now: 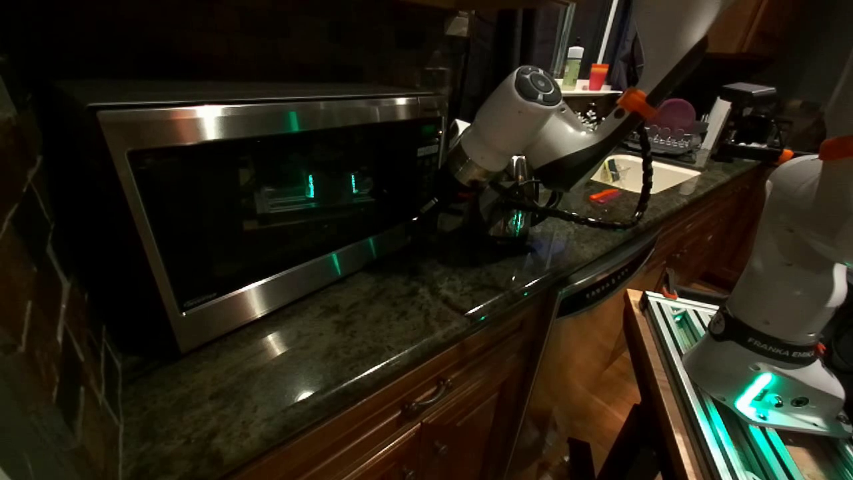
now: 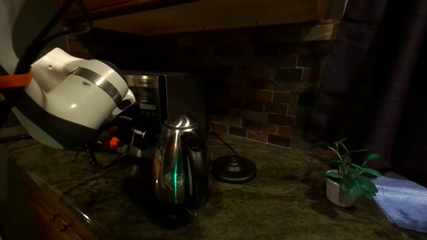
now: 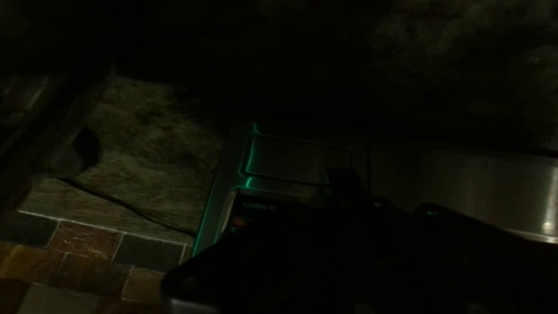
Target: Press a button on the right side of the microwave
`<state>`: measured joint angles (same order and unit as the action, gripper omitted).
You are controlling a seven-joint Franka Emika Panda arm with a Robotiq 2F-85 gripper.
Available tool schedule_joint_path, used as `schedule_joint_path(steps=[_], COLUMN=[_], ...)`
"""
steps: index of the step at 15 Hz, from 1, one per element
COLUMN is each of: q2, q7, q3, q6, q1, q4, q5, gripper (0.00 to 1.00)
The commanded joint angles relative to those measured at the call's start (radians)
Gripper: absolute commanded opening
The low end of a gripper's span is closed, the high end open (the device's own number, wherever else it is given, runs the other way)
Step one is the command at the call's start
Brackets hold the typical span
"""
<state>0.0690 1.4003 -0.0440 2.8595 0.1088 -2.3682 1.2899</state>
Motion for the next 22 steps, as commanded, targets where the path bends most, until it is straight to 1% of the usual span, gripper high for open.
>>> schedule_joint_path(steps=[1, 8, 12, 15, 18, 22], q2=[0.0, -0.049, -0.063, -0.068, -0.073, -0.062], q7=[0.034, -0.028, -0.057, -0.041, -0.057, -0.07], q3=[0.002, -0.021, -0.028, -0.03, -0.032, -0.03], q6=[0.01, -0.025, -0.049, -0.08, -0.107, -0.104], q1=[0.0, -0.014, -0.02, -0.021, -0.021, -0.017], q4=[0.006, -0.028, -0.028, -0.021, -0.022, -0.018], q5=[0.021, -0.106, -0.173, -0.168, -0.191, -0.199], gripper=[0.0, 0.0, 0.0, 0.0, 0.0, 0.0])
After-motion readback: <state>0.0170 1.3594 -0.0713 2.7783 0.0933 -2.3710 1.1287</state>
